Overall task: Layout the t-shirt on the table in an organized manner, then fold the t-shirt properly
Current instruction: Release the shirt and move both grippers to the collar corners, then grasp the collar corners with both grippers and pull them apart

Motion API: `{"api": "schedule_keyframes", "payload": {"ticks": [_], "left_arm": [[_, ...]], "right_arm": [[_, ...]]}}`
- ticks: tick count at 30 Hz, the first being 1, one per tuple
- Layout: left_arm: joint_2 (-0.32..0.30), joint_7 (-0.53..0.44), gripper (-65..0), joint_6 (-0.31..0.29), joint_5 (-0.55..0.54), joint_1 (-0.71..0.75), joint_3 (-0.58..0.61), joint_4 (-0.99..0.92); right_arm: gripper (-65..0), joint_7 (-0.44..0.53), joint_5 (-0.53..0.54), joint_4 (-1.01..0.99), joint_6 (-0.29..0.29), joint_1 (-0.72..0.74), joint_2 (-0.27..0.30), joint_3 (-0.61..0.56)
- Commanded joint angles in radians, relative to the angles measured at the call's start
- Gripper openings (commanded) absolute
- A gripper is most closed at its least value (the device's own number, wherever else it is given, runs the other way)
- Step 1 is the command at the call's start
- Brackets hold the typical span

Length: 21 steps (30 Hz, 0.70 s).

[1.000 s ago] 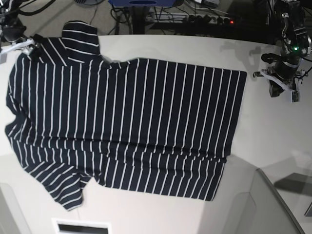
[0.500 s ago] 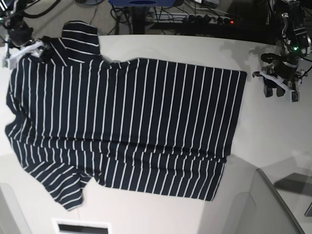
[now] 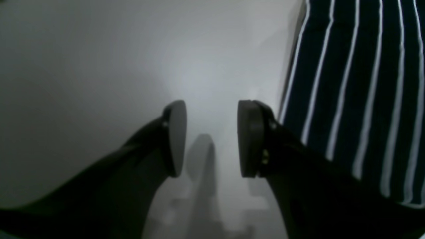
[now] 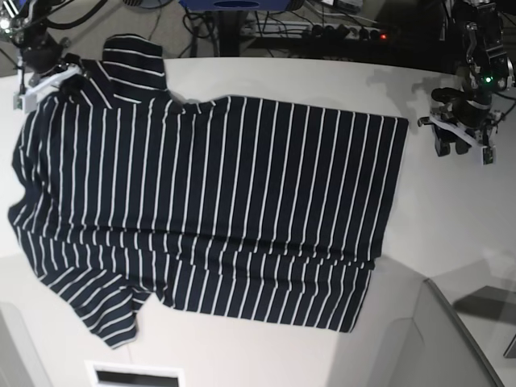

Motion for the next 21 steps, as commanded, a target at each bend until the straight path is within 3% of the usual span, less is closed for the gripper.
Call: {"api": "schedule_keyframes", "payload": {"ticks": [1,5,11,16,21], "left_arm": [[-0.022,-0.023,-38.0,0.003,-0.042,0.004,-0.009,0.006],[-0.055,-0.021,-27.5,0.003,-0.159,0.022,-0.001,-0.04],[-0.057,-0.021,-19.4,-0.008,-0.274,0.032,0.0,-0.102],[-0.051,-0.021,-10.5,-0.187,-0.294,0.022,0.0,-0.158],[-0.015,-0.023,-11.7,-0.213,-0.294,0.021,-0.001,-0.186]], "right_arm": [[-65.0,-0.035,-0.026,0.0,0.001,-0.009,-0.002,-0.003],[-64.4,-0.036,-0.028,0.0,0.001,-0.011,-0.002,-0.004],[-64.4,-0.038,-0.028,0.006,0.001,-0.012,-0.001,-0.006],[-64.4,-0.039,-0.03,0.006,0.001,-0.012,-0.001,-0.012],[-64.4,-0.039,-0.03,0.006,0.001,-0.012,0.005,-0.012]]}}
